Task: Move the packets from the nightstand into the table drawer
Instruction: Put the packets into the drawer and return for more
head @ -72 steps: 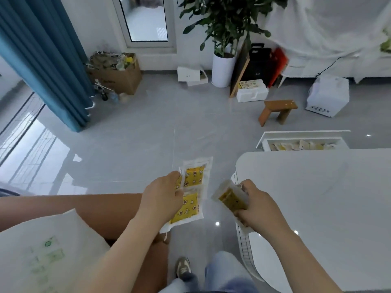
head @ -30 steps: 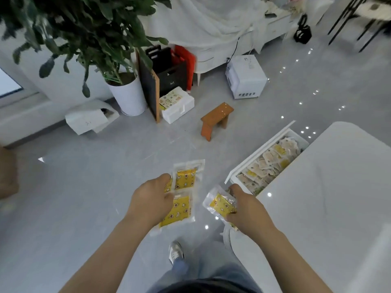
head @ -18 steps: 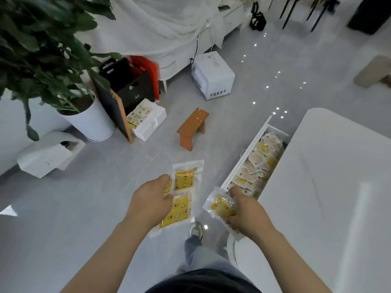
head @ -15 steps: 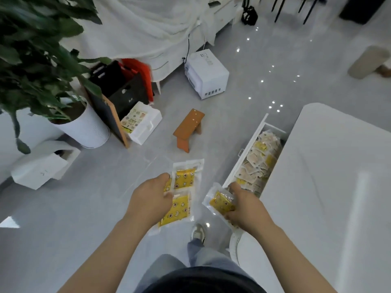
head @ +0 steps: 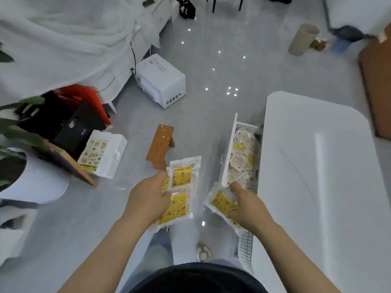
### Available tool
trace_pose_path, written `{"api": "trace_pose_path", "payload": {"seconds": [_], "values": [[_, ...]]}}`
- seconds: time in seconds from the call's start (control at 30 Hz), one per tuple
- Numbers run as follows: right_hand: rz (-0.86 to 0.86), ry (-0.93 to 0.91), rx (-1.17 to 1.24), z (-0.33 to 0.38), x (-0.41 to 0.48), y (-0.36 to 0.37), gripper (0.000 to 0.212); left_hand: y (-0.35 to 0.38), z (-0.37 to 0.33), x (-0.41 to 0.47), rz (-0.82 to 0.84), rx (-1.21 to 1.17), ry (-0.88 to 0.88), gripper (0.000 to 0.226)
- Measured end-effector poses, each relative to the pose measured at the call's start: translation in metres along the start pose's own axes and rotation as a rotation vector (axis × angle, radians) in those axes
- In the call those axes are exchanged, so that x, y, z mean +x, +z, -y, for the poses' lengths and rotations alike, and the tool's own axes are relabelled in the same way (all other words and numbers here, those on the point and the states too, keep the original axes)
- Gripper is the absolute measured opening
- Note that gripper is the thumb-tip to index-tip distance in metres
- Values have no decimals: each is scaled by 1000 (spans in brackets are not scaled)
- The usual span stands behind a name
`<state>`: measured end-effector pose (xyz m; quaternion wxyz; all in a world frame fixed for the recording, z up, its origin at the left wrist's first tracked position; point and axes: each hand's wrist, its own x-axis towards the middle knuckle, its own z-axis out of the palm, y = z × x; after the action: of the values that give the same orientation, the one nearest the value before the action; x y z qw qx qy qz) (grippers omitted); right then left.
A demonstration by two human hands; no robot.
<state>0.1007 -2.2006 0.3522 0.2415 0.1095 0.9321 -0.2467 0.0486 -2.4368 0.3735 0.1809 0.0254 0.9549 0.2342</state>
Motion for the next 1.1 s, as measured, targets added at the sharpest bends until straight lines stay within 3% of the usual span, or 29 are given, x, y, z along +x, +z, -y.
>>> {"api": "trace_pose_path", "payload": {"seconds": [0.4,0.87,1.1], "values": [[-190,339,218,46,38,-2,39,-52,-9,140,195,195,371,29],[-318,587,415,-15,109,-53,47,-26,-133,277,313,482,664,37],[-364,683,498,-50,121,-76,43,-4,-192,321,361,553,774,19]]}}
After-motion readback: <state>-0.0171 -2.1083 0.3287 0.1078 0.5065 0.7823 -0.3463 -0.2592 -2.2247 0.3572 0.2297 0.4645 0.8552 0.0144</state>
